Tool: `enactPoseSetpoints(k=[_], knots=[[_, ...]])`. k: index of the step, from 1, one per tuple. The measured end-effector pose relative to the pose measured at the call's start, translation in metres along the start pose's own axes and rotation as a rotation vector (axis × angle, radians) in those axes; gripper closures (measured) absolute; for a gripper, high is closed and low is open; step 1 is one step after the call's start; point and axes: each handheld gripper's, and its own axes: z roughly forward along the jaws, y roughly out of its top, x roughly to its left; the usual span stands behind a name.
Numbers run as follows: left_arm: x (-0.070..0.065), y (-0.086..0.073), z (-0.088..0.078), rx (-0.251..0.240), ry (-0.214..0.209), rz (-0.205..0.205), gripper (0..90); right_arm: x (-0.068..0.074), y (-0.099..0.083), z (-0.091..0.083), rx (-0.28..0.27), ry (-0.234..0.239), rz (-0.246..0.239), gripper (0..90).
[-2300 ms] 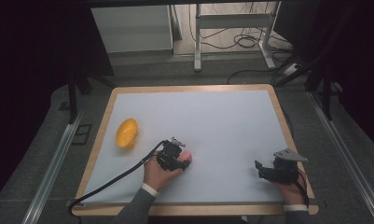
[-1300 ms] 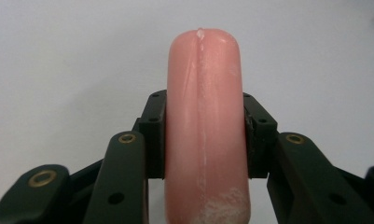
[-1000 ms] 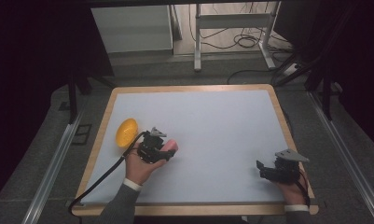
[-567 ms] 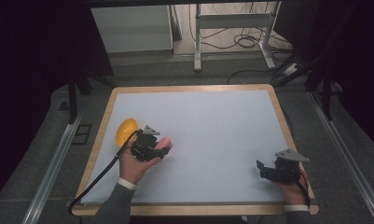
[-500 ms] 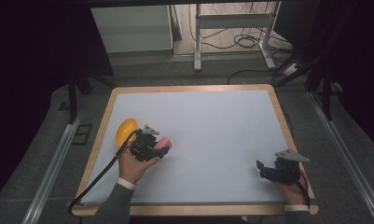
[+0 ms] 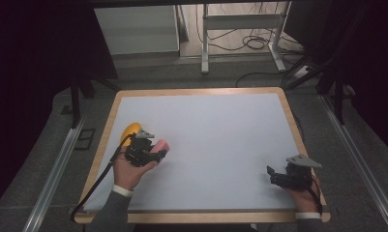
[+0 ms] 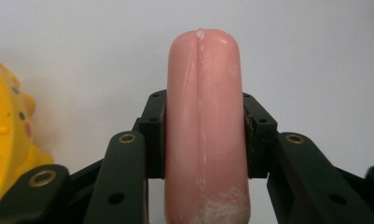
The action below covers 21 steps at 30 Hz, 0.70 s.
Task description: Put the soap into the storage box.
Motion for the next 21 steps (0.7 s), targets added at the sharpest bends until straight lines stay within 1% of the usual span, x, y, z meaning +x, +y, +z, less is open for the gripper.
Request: enactPoseSetpoints(k=[8,13,21], knots=[[0.013,-0.001,-0.007,-0.007,0.022,-0.023,59.9,0.000,0.000,0.000,-0.001,0.001,0.001,9.3],[0.017,0.000,-0.010,-0.017,0.024,-0.034,59.9,0.000,0.000,0.000,0.002,0.000,0.001,9.3],[0.026,0.003,-0.016,-0.028,0.040,-0.050,59.9,0.000,-0.001,0.000,0.002,-0.001,0.002,9.3]])
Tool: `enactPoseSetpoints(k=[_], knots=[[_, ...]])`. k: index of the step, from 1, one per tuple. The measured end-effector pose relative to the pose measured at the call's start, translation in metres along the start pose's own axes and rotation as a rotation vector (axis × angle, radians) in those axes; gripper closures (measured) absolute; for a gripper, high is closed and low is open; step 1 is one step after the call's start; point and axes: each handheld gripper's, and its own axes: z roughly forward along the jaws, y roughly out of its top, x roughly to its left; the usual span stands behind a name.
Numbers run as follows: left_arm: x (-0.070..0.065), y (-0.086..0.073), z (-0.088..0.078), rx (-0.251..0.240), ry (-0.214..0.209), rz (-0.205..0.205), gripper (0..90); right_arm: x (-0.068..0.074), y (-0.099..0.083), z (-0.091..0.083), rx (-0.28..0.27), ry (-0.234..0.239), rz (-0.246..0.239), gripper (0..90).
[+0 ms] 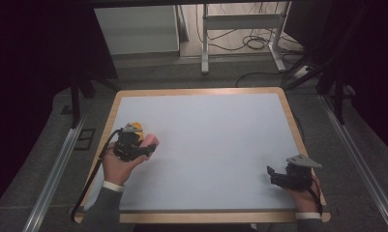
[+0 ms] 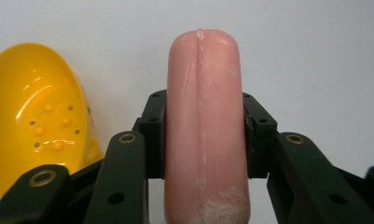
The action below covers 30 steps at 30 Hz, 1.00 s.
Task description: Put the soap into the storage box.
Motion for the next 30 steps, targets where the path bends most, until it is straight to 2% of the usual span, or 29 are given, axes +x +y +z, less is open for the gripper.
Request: enactPoseSetpoints(k=[14,27,30], knots=[[0.017,0.009,-0.006,-0.008,0.019,-0.021,59.9,0.000,-0.001,0.000,0.005,-0.002,0.001,9.3],[0.029,0.014,-0.004,-0.005,0.042,-0.040,59.9,-0.001,-0.001,0.000,0.005,-0.006,0.002,9.3],[0.033,0.015,-0.004,-0.020,0.055,-0.050,59.9,-0.001,-0.001,0.001,0.006,-0.007,0.001,9.3]])
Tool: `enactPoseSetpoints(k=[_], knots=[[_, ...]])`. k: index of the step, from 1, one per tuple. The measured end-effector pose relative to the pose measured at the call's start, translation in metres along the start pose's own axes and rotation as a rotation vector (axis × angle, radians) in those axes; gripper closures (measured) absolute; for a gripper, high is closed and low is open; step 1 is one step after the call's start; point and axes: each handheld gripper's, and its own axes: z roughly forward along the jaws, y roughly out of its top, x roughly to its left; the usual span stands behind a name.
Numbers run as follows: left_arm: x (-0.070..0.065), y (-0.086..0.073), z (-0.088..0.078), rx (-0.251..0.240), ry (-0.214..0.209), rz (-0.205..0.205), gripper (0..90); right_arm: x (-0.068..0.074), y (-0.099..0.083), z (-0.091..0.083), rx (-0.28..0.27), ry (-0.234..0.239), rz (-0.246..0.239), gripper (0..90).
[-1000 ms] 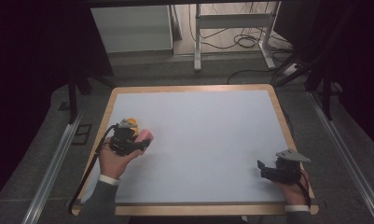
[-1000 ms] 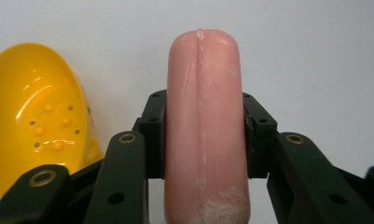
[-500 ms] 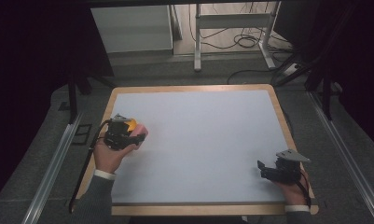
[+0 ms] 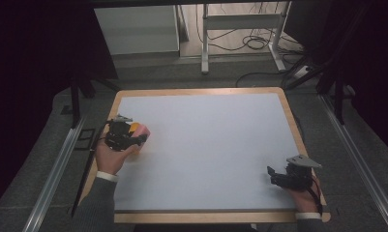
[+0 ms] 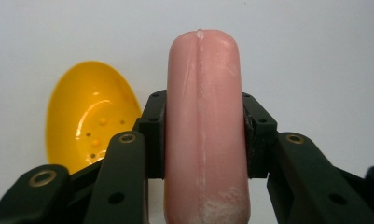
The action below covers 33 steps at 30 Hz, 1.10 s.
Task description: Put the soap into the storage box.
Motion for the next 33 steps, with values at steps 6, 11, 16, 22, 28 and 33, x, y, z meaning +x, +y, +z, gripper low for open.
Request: enactPoseSetpoints(k=[6,11,16,22,28,33], knots=[[0.009,0.002,0.003,0.013,0.019,-0.017,59.9,0.001,0.000,-0.001,-0.002,0.002,0.002,9.3],[0.014,0.002,0.005,0.020,0.022,-0.025,59.9,0.000,0.000,0.000,0.001,0.000,0.000,9.3],[0.019,0.003,0.006,0.017,0.031,-0.034,59.9,0.000,0.000,0.000,0.002,-0.001,-0.001,9.3],[0.025,0.004,0.007,0.017,0.047,-0.046,59.9,0.000,0.000,0.001,0.002,-0.001,0.000,9.3],[0.032,0.003,0.013,0.031,0.062,-0.061,59.9,-0.001,0.000,0.000,0.001,-0.004,0.000,9.3],[0.040,0.000,0.020,0.045,0.074,-0.081,59.9,-0.001,-0.001,0.001,0.004,-0.002,-0.003,9.3]])
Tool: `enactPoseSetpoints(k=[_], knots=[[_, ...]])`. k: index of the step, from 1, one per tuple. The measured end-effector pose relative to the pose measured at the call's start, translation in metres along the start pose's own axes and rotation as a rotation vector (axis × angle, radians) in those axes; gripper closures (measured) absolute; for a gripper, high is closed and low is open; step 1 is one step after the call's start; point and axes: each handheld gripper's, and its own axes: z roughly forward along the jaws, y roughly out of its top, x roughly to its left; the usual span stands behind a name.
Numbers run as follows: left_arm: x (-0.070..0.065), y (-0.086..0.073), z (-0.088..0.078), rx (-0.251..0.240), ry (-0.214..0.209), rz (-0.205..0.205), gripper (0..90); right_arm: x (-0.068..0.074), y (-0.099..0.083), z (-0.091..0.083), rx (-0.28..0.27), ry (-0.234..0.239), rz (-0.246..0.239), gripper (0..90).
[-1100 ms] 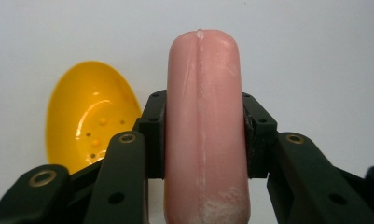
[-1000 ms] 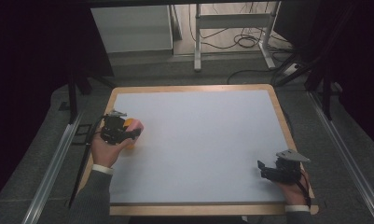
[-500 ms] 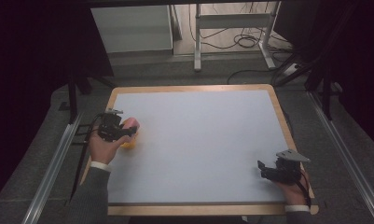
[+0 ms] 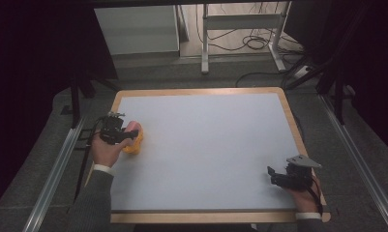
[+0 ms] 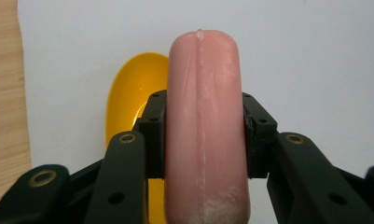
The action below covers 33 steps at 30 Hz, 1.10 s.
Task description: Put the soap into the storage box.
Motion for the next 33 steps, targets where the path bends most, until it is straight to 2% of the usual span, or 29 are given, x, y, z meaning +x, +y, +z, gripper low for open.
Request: enactPoseSetpoints(k=[14,17,25,26,29,33], knots=[[0.007,-0.005,0.020,0.049,0.036,-0.005,59.9,0.001,0.000,0.000,0.002,-0.004,-0.006,9.3],[0.006,-0.006,0.024,0.064,0.045,0.009,59.9,0.000,0.000,0.000,0.002,-0.006,-0.008,9.3],[0.006,-0.008,0.028,0.062,0.050,0.003,59.5,0.001,0.000,0.000,0.002,-0.006,-0.009,9.3],[0.007,-0.008,0.026,0.047,0.042,0.005,58.3,0.001,0.000,0.000,0.002,-0.006,-0.008,9.3],[0.006,-0.005,0.015,0.007,0.044,0.007,43.2,0.001,0.000,0.000,0.003,-0.006,-0.009,9.3],[0.003,-0.004,-0.002,-0.046,0.036,0.015,35.1,0.002,0.000,0.000,0.004,-0.006,-0.009,9.3]])
